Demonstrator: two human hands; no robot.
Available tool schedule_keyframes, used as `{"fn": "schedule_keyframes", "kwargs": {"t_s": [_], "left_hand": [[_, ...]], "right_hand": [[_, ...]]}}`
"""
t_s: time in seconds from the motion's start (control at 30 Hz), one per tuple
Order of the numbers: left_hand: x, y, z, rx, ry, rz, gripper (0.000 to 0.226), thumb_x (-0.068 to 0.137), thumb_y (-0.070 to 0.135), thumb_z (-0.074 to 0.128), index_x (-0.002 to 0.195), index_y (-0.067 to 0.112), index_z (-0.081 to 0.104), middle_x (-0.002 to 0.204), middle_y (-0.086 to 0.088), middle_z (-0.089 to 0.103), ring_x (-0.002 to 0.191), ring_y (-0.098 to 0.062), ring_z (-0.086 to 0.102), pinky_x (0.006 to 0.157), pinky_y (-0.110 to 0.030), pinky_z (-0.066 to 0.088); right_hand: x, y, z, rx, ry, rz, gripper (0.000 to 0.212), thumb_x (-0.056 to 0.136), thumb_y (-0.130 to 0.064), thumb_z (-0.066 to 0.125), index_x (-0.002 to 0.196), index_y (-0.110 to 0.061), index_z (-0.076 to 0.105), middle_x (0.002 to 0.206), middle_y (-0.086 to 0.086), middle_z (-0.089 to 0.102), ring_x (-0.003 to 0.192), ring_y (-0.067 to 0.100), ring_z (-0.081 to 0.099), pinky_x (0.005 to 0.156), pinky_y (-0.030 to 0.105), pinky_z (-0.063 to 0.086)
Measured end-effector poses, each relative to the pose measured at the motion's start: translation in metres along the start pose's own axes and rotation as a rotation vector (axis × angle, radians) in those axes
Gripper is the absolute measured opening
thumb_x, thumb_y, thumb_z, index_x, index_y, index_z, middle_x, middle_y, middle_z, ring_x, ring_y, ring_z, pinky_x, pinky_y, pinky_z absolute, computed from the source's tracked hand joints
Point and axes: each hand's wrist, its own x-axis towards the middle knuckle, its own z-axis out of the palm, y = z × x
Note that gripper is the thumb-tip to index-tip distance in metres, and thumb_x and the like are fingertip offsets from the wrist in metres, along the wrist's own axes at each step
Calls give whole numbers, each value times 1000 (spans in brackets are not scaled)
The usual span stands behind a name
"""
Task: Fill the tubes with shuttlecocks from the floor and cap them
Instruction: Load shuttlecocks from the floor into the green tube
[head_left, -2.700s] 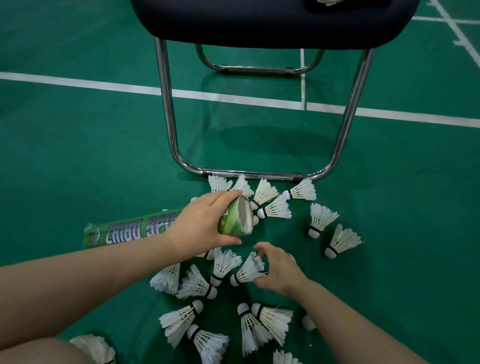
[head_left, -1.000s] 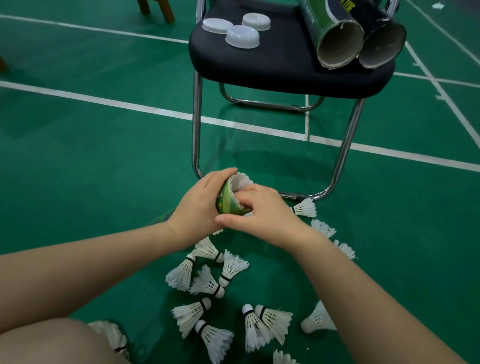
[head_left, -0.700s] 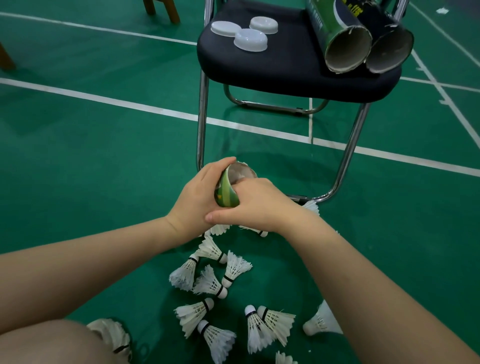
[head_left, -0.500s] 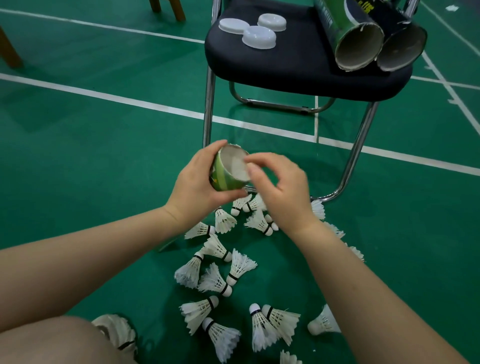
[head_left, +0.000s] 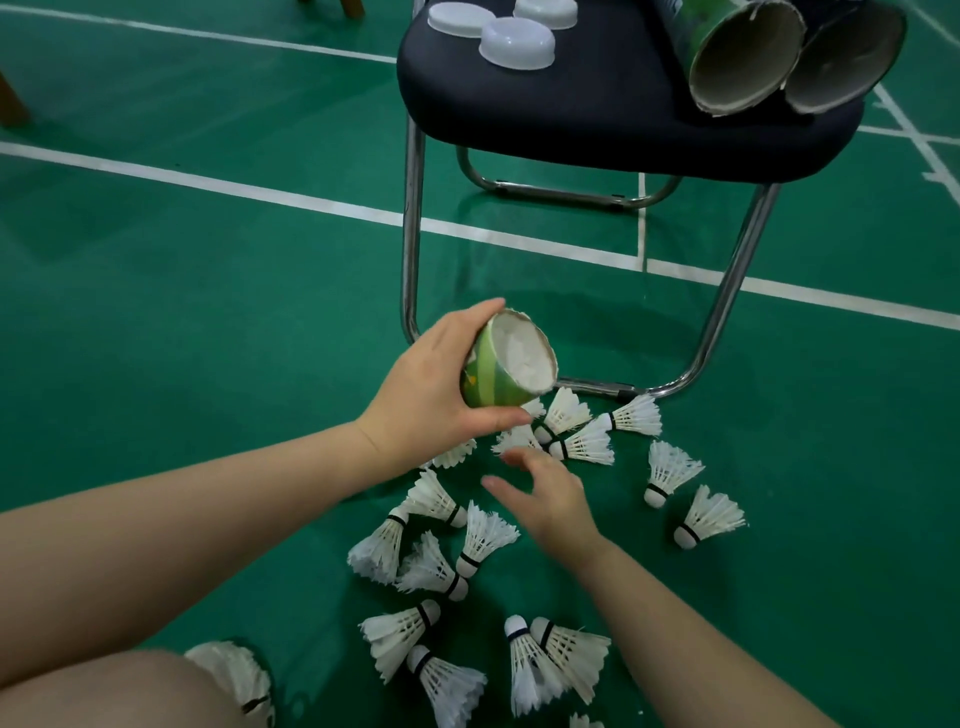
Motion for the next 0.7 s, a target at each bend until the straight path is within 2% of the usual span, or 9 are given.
{"fn": "schedule_keyframes", "kwargs": {"t_s": [0.1, 0.2, 0.27, 0.4, 0.5, 0.7], "left_hand": [[3, -1, 10, 14, -55, 49, 95, 59, 45, 80, 137, 16, 35, 130, -2, 48, 108, 7, 31, 94, -5, 19], [7, -3, 20, 42, -109, 92, 94, 60, 43, 80, 137, 13, 36, 129, -5, 49, 113, -3, 35, 94, -3, 16], [10, -4, 27, 64, -135, 112, 94, 61, 44, 80, 137, 11, 36, 129, -7, 50, 114, -7, 36, 95, -7, 18], [15, -6, 37, 70, -162, 118, 94, 61, 48, 78, 137, 12, 36, 129, -7, 51, 114, -9, 37, 96, -11, 21], [16, -6, 43, 81, -167, 124, 93, 61, 54, 72, 137, 14, 36, 128, -6, 52, 114, -9, 38, 96, -12, 21], [18, -7, 46, 97, -180, 118, 93, 61, 55, 72, 137, 14, 36, 129, -5, 52, 114, -8, 37, 96, -10, 19]], "right_hand": [[5, 14, 11, -55, -70, 41, 52, 80, -54, 61, 122, -23, 54, 124, -8, 57, 119, 10, 47, 105, 38, 31], [10, 24, 20, -45, -95, 58, 57, 78, -55, 63, 123, -23, 54, 125, -8, 57, 119, 12, 47, 104, 37, 32], [12, 30, 25, -91, -134, 61, 56, 77, -57, 62, 123, -24, 54, 126, -9, 56, 120, 12, 45, 103, 36, 31], [13, 42, 36, -169, -201, 78, 41, 76, -58, 62, 107, -31, 62, 121, -11, 56, 119, 10, 41, 98, 31, 26], [13, 50, 43, -157, -207, 73, 30, 79, -53, 62, 95, -29, 67, 115, -12, 58, 116, 10, 41, 93, 31, 24], [16, 56, 37, -72, -187, 68, 16, 80, -46, 63, 82, -30, 67, 102, -18, 60, 110, 7, 44, 99, 34, 28]]}}
